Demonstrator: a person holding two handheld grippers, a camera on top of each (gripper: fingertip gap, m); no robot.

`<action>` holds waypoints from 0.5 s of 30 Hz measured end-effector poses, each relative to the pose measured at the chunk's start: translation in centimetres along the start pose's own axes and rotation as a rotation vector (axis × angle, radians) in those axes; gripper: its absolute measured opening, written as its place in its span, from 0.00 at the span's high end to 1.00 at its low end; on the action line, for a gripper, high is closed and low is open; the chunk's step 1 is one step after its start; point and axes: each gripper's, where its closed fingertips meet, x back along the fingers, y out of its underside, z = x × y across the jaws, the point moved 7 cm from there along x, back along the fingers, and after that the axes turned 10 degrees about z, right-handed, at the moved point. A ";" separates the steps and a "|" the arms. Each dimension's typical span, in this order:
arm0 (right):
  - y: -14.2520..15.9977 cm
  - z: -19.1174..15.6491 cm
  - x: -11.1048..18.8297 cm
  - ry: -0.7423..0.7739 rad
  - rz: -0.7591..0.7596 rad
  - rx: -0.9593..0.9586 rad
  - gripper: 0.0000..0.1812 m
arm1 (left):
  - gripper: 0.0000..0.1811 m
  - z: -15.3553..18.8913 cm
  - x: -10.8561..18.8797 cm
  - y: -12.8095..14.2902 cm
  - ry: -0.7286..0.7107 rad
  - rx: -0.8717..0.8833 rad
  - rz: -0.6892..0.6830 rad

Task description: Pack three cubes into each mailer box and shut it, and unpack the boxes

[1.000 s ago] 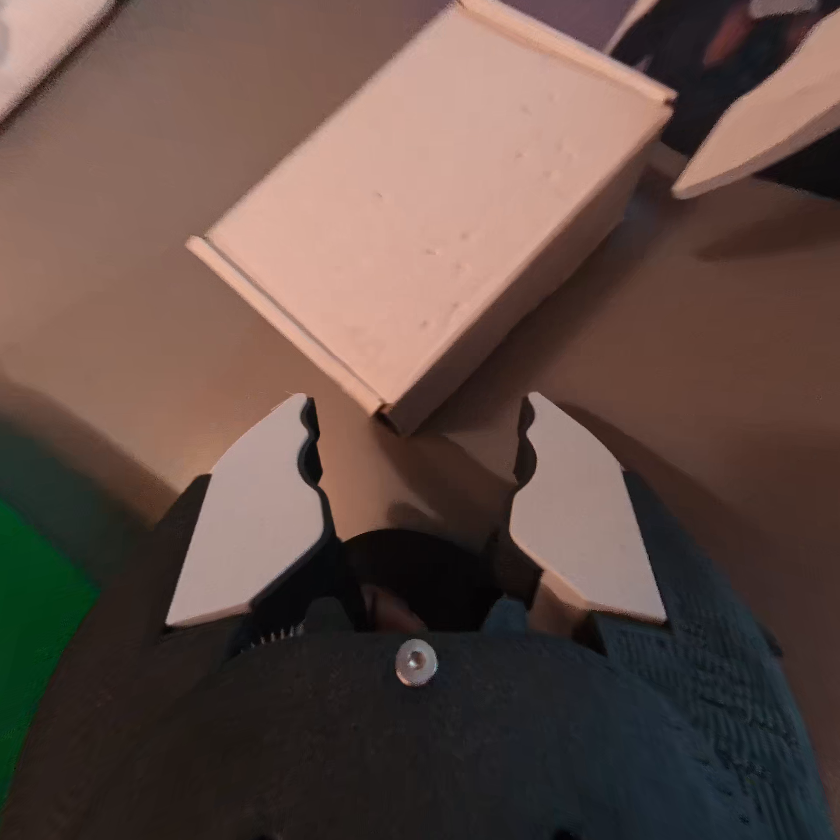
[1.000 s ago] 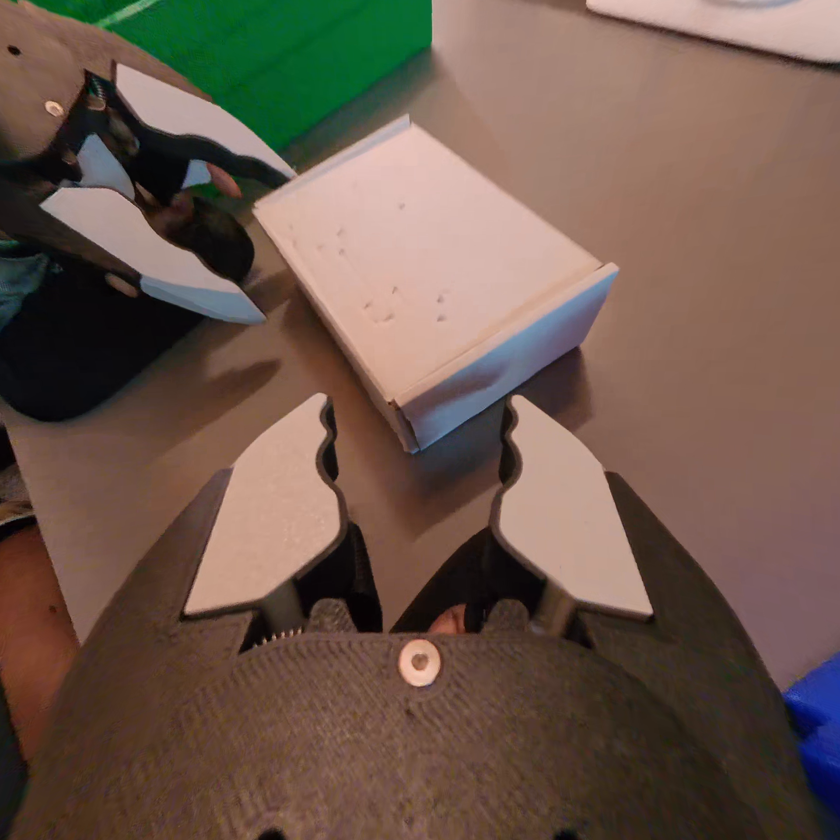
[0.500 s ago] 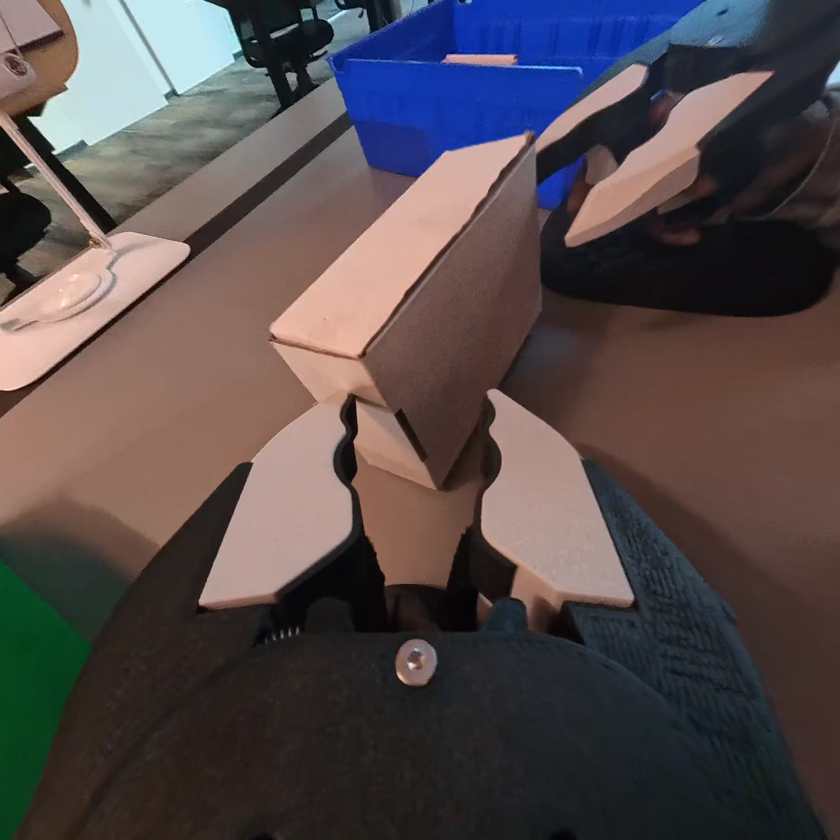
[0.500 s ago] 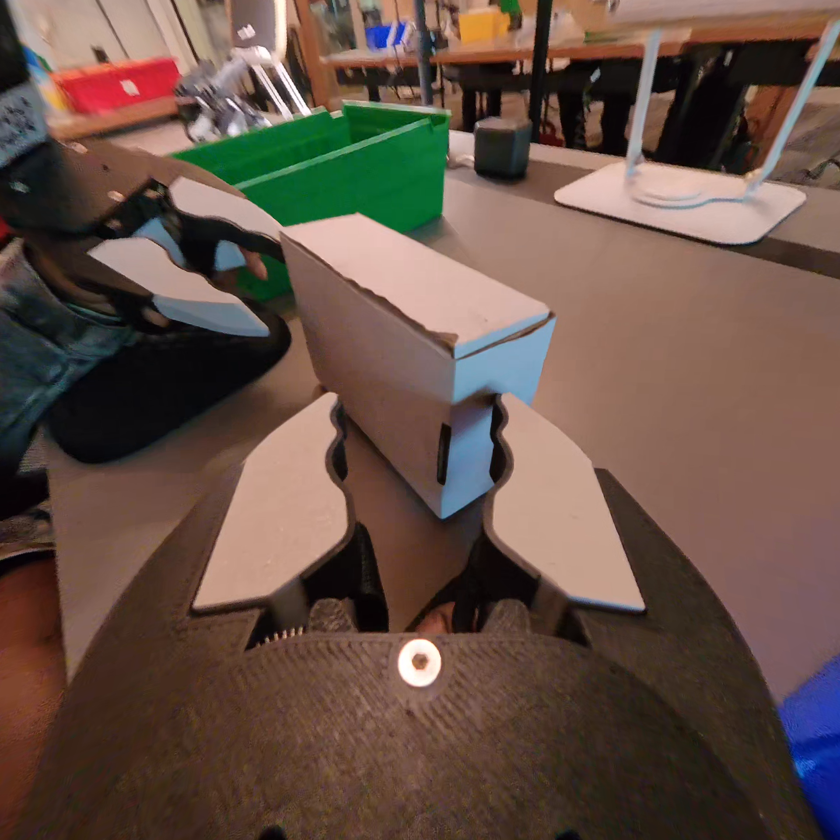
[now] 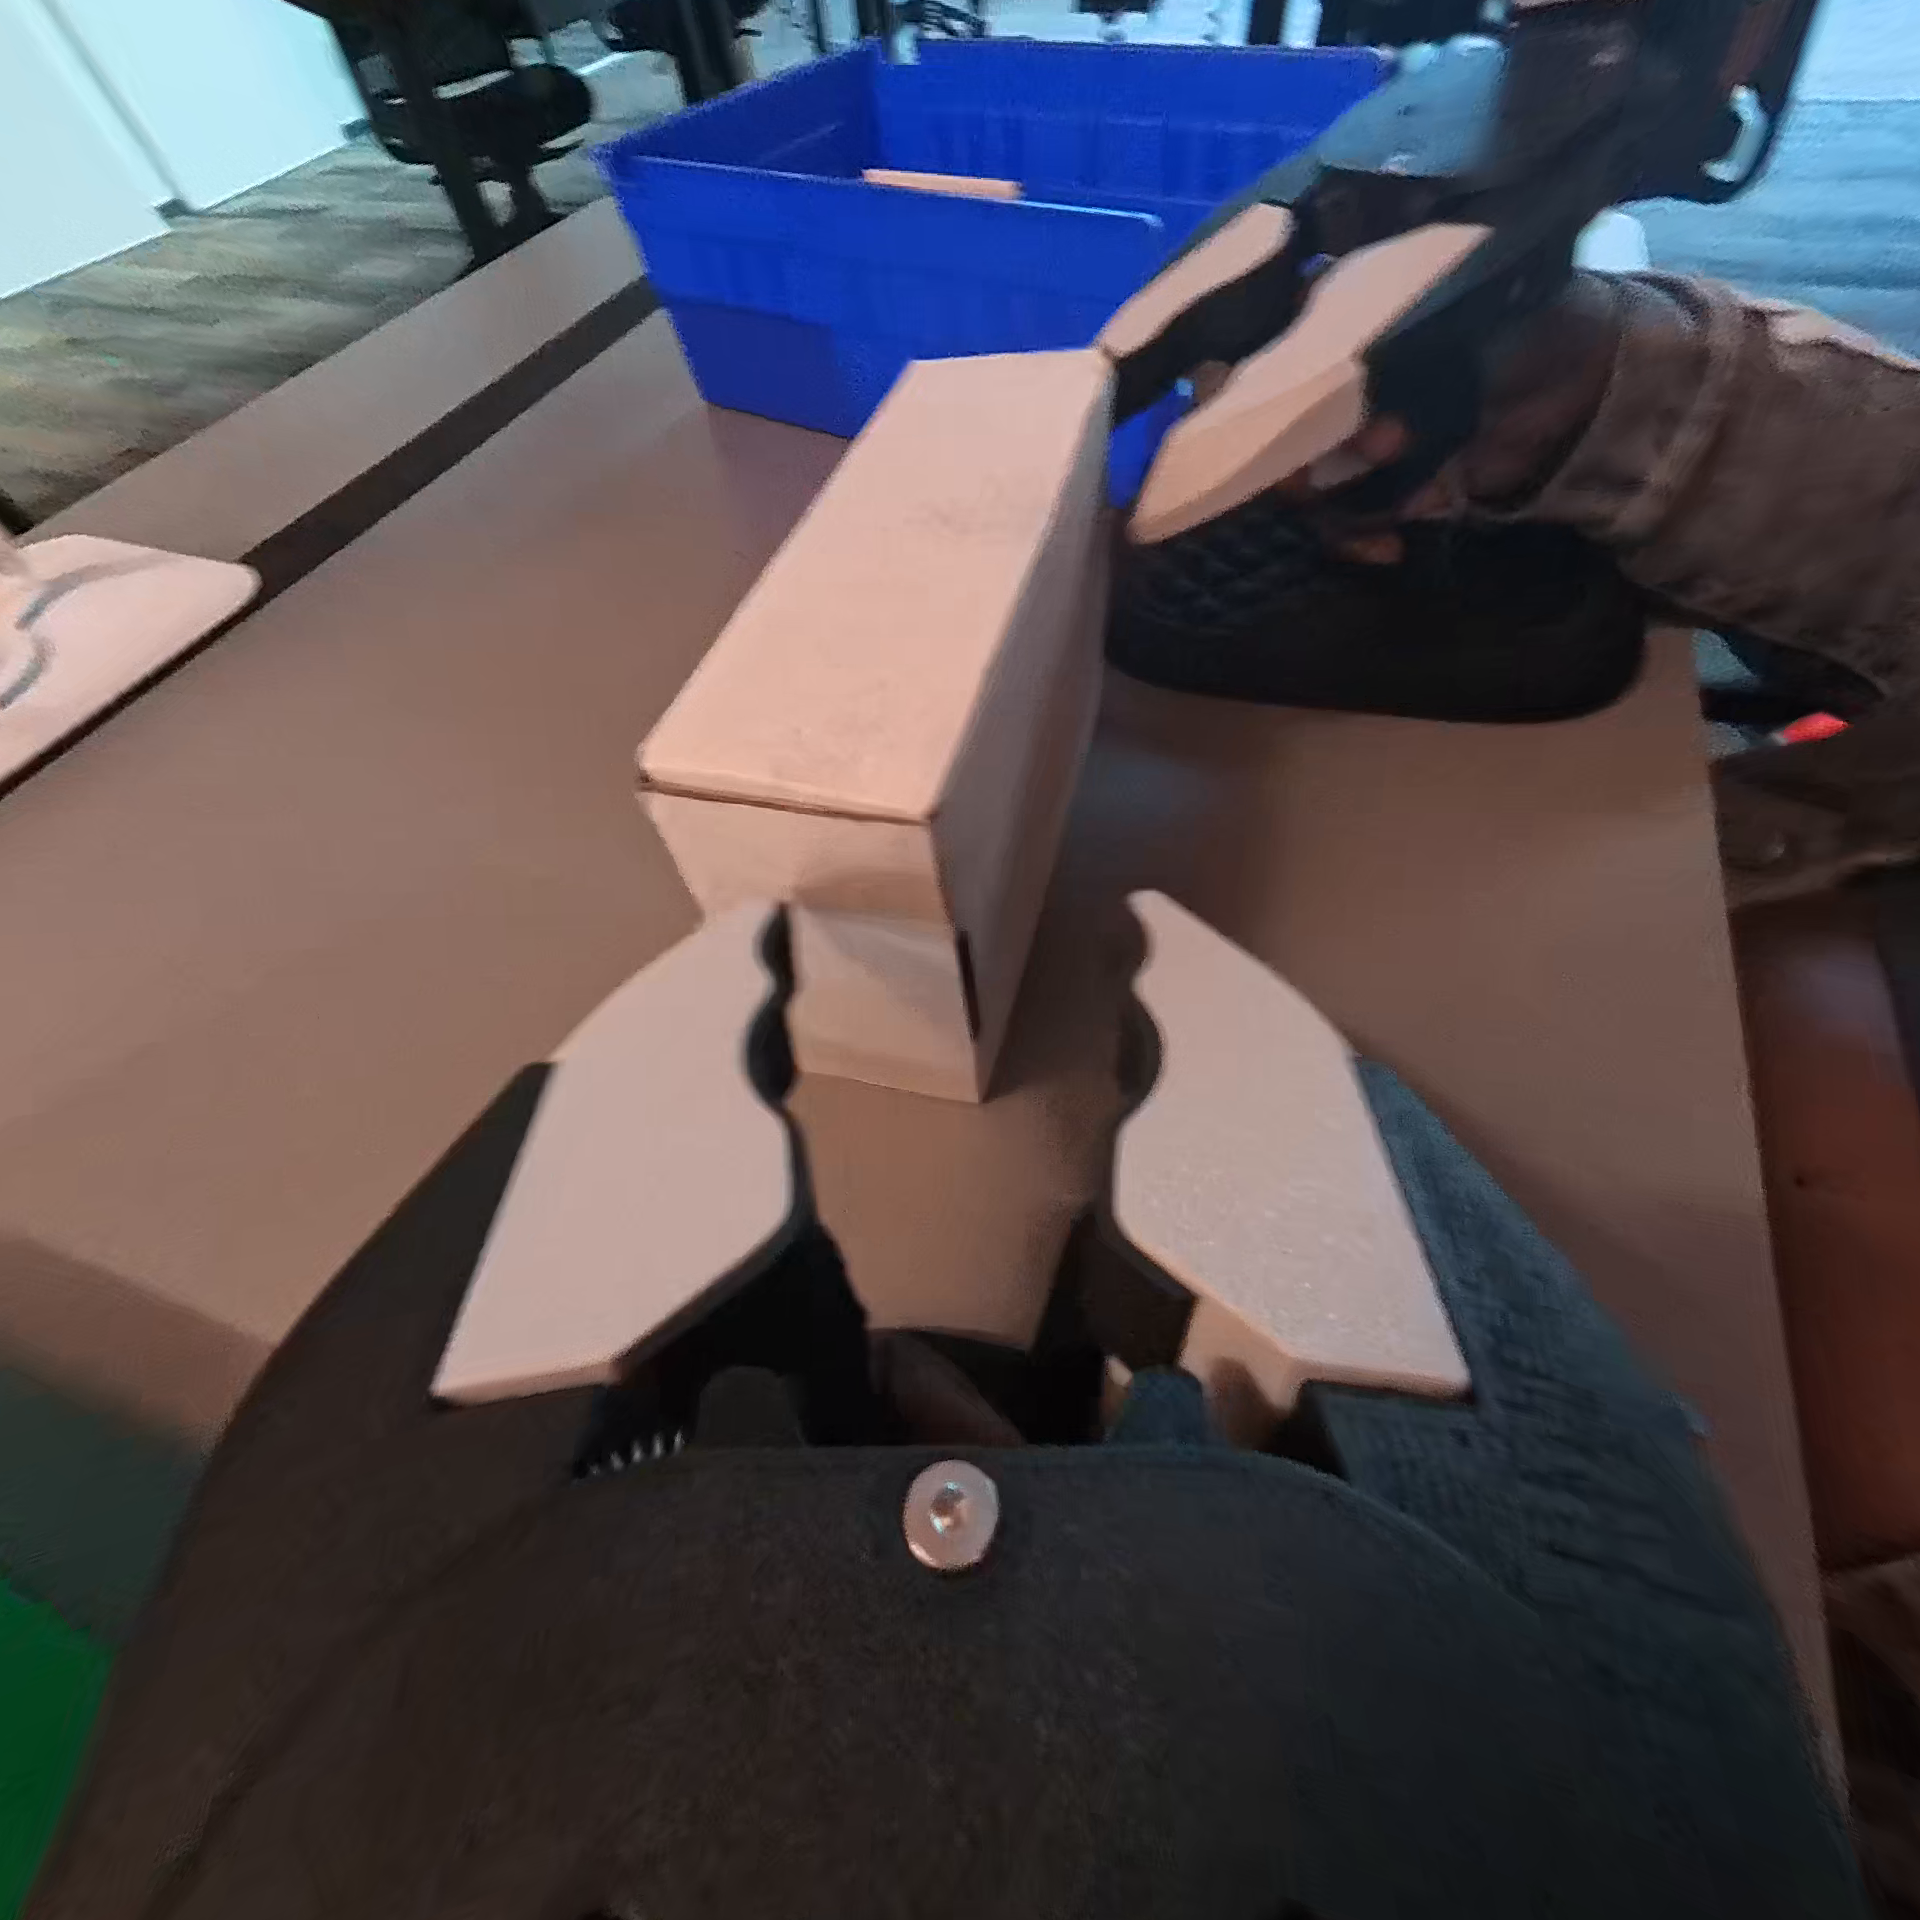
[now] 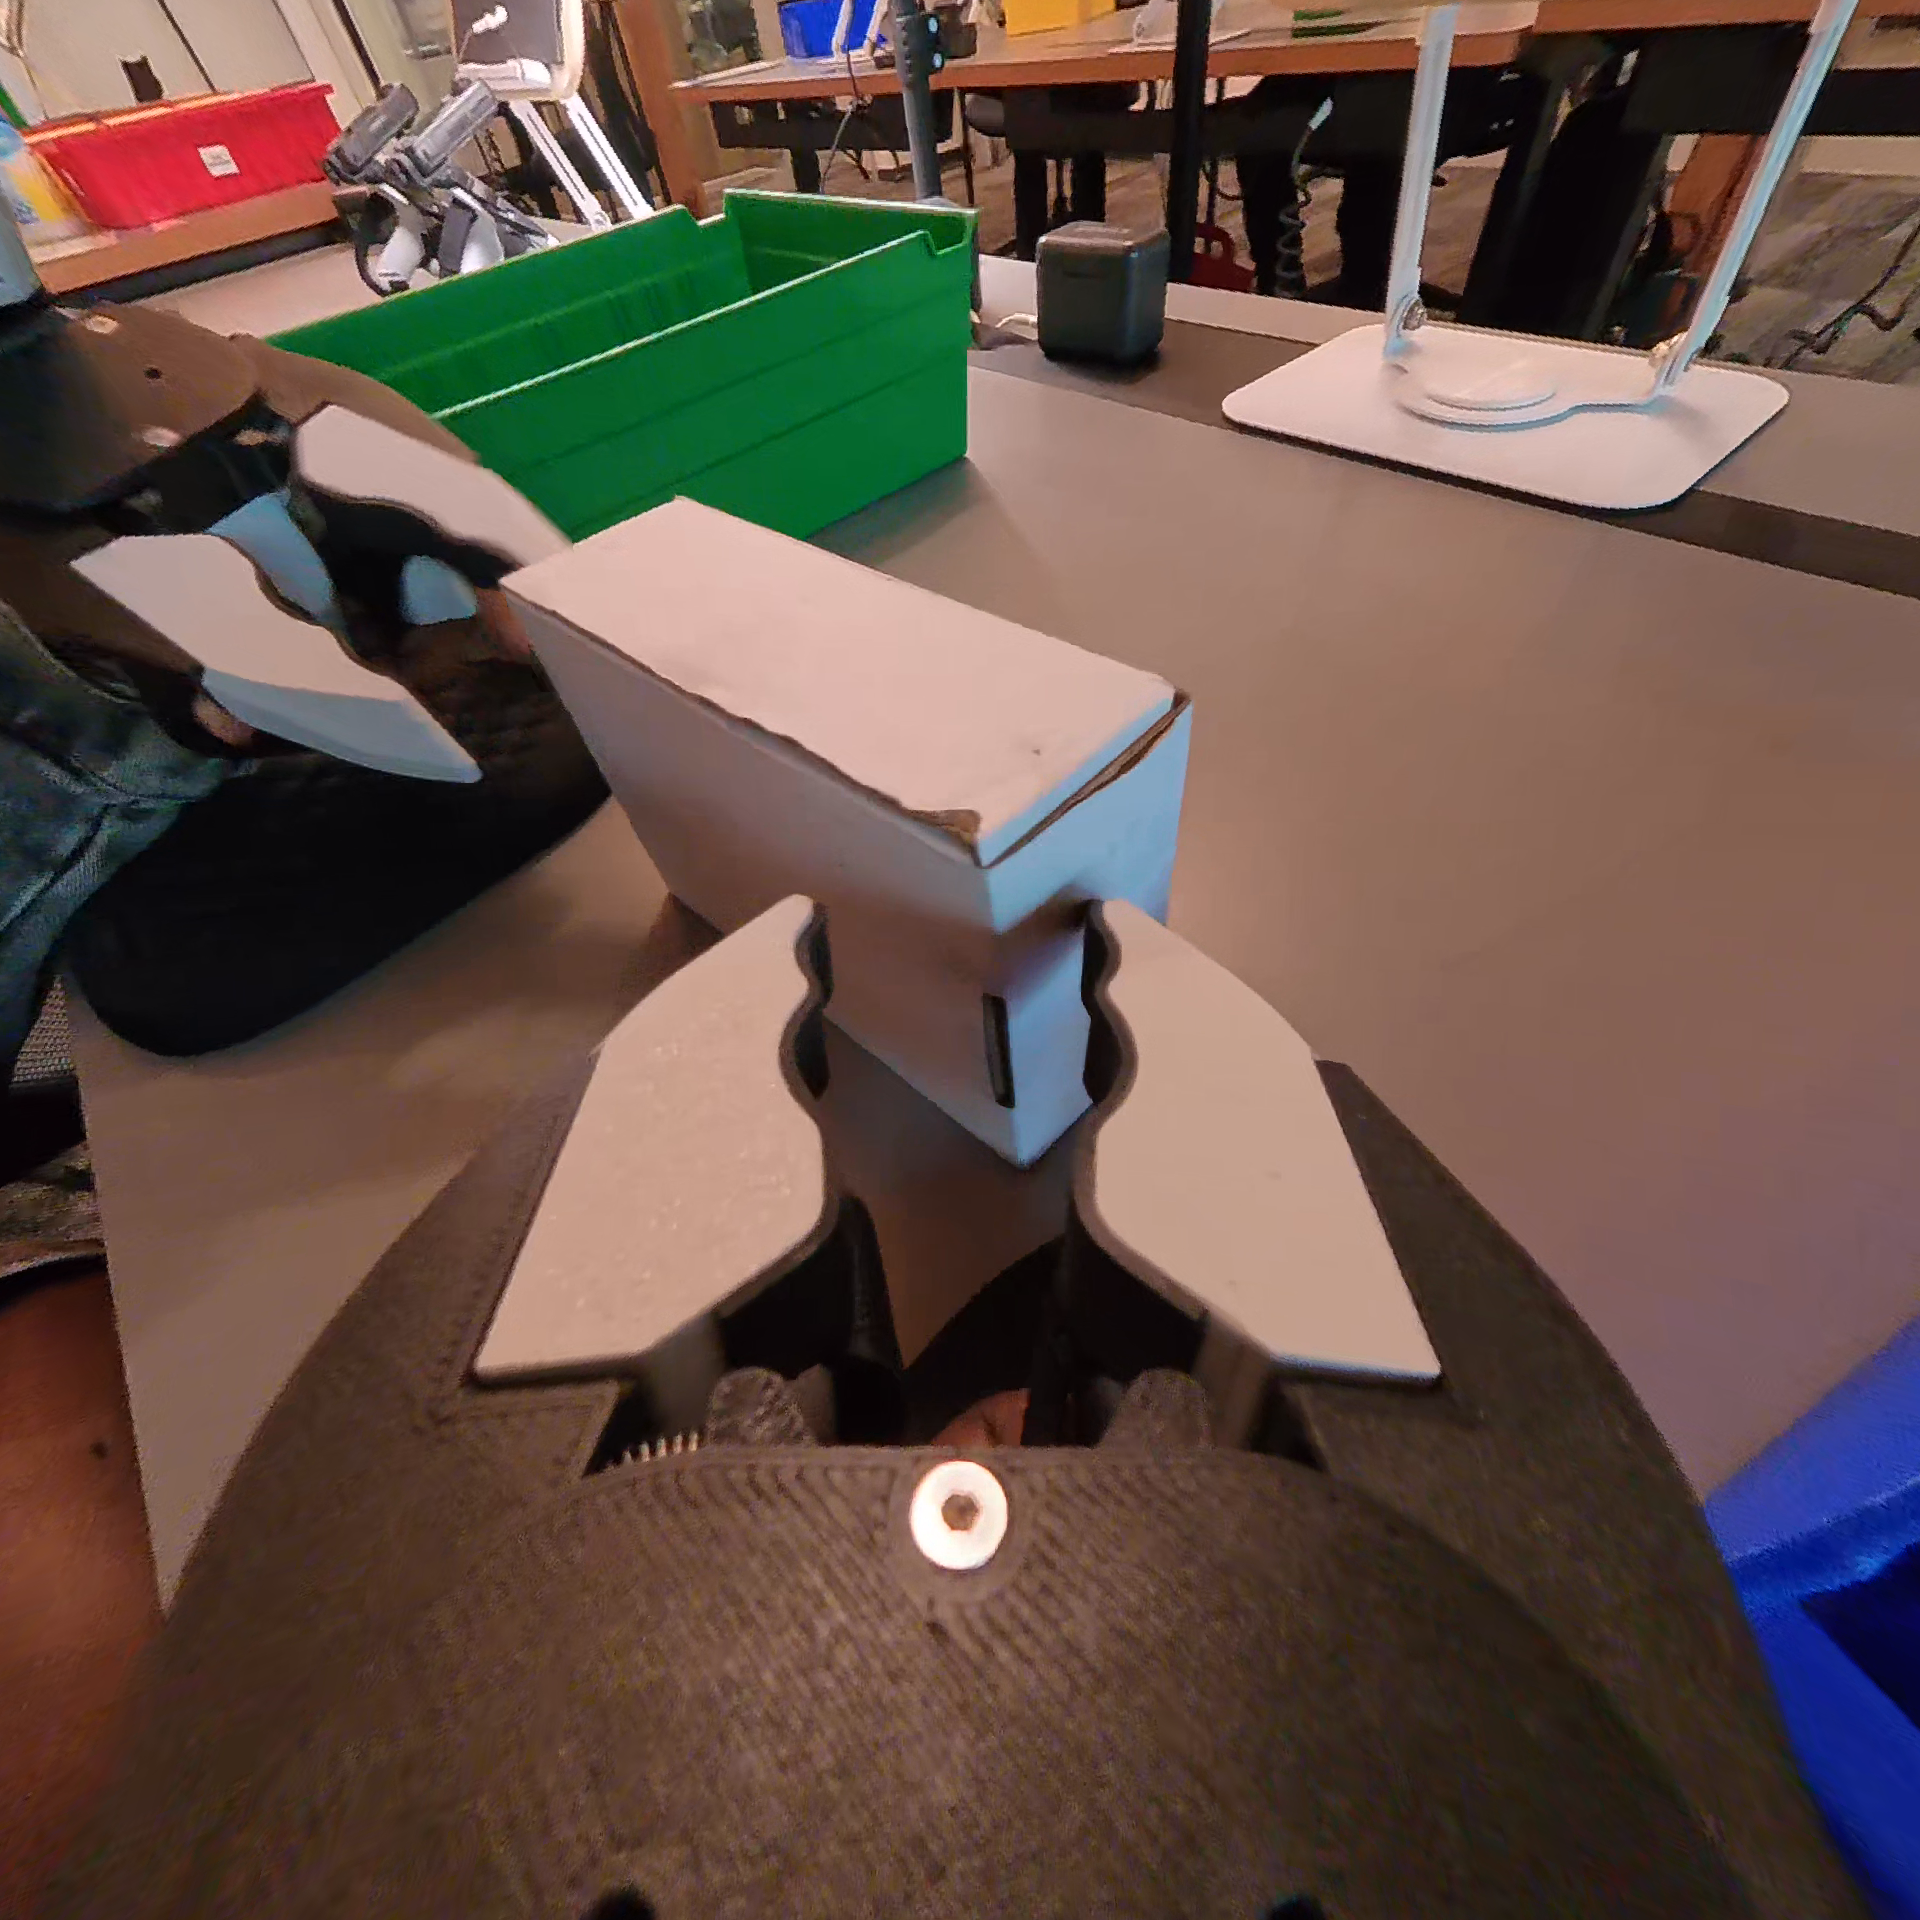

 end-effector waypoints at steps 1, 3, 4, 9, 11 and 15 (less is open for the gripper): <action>0.0 0.0 0.0 -0.013 0.003 -0.010 0.73 | 0.56 -0.4 -0.2 -0.1 -0.043 0.006 0.006; 0.0 0.0 -0.1 -0.020 0.007 -0.014 0.68 | 0.43 -1.1 -0.8 -0.2 -0.115 -0.010 0.039; 0.0 0.0 -0.1 -0.020 0.006 -0.009 0.68 | 0.42 -1.3 -1.4 -0.1 -0.135 -0.021 0.066; 0.1 -0.2 -0.2 -0.021 0.007 0.022 0.68 | 0.38 -1.7 -4.3 0.6 -0.077 -0.097 -0.037; 0.1 -0.1 -0.3 -0.022 0.009 0.014 0.68 | 0.40 -2.0 -5.2 0.2 -0.047 -0.124 -0.005; 0.0 0.0 -0.2 -0.006 0.013 0.003 0.68 | 0.47 -2.4 -6.6 -0.4 0.016 -0.073 0.102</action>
